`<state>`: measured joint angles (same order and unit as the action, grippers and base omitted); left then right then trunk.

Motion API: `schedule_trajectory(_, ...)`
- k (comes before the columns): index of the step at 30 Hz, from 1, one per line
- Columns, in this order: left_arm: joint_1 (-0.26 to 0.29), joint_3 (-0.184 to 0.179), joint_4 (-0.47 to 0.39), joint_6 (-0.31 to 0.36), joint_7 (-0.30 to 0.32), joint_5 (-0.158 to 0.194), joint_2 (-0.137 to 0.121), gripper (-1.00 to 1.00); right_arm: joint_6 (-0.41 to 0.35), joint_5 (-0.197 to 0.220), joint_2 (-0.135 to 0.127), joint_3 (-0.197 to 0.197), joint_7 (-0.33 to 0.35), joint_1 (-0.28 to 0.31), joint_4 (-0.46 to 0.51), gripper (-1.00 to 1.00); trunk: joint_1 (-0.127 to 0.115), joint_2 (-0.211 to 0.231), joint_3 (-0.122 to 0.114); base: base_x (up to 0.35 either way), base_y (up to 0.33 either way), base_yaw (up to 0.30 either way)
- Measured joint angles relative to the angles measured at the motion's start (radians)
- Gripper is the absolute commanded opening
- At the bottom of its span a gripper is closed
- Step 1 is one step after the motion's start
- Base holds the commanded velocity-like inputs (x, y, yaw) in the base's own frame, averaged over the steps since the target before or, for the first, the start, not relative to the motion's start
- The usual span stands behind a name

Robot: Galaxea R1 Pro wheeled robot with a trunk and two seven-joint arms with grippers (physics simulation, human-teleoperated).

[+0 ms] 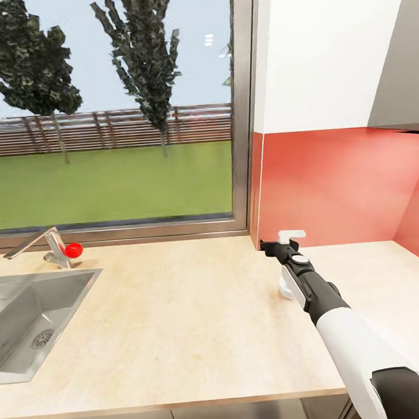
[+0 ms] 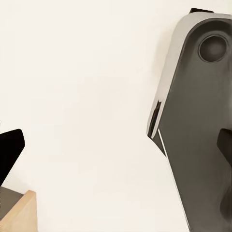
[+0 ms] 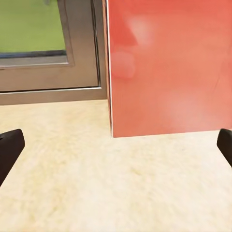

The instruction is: Set up a coffee station on the kitchen countertop: keep the coffee maker on the countertop, move the bottle of coffee from the kitchen shelf to the counter next to the coffee maker, place a paper coffee filter on top of the coffee maker, put the saucer next to the coffee maker with the coffee cup on the saucer, and place the electric kettle next to the coffee maker.

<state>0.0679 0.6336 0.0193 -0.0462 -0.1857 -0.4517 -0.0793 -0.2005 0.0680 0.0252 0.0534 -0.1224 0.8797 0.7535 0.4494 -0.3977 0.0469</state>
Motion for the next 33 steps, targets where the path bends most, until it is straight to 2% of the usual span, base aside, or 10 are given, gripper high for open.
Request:
schedule_trajectory(6,-0.001,-0.001,0.001,0.000,0.001,0.000,-0.003,1.00,-0.025,-0.002,-0.001,-0.001,0.000,0.000,0.001,1.00,0.000,0.000,0.000,0.000,0.000,0.000)
schedule_trajectory(9,-0.002,-0.001,0.001,0.000,0.001,-0.001,-0.003,1.00,-0.092,-0.003,-0.001,-0.002,0.000,0.000,0.001,1.00,0.000,0.000,0.000,0.000,0.000,0.000)
schedule_trajectory(13,-0.010,-0.001,0.001,0.000,0.002,-0.001,-0.003,1.00,-0.250,-0.005,-0.001,-0.003,-0.001,0.001,0.009,1.00,0.000,0.000,0.000,0.000,0.000,0.000)
schedule_trajectory(14,-0.012,-0.001,0.001,0.000,0.002,-0.001,-0.003,1.00,-0.270,-0.007,-0.001,-0.003,-0.001,0.001,0.011,1.00,0.000,0.000,0.000,0.000,0.000,0.000)
schedule_trajectory(18,-0.016,-0.002,0.001,0.000,0.003,-0.001,-0.004,1.00,-0.385,-0.053,-0.001,-0.004,-0.005,0.002,0.037,1.00,0.000,0.000,0.000,0.000,0.000,0.000)
schedule_trajectory(22,-0.023,-0.002,0.001,0.000,0.003,-0.001,-0.005,1.00,-0.465,-0.104,-0.001,-0.003,-0.007,0.003,0.073,1.00,0.000,0.000,0.000,0.000,0.000,0.000)
schedule_trajectory(33,-0.035,-0.002,0.000,0.001,0.003,-0.002,-0.005,1.00,-0.503,-0.120,0.001,-0.002,-0.008,0.003,0.080,1.00,0.000,0.000,0.000,0.000,0.000,0.000)
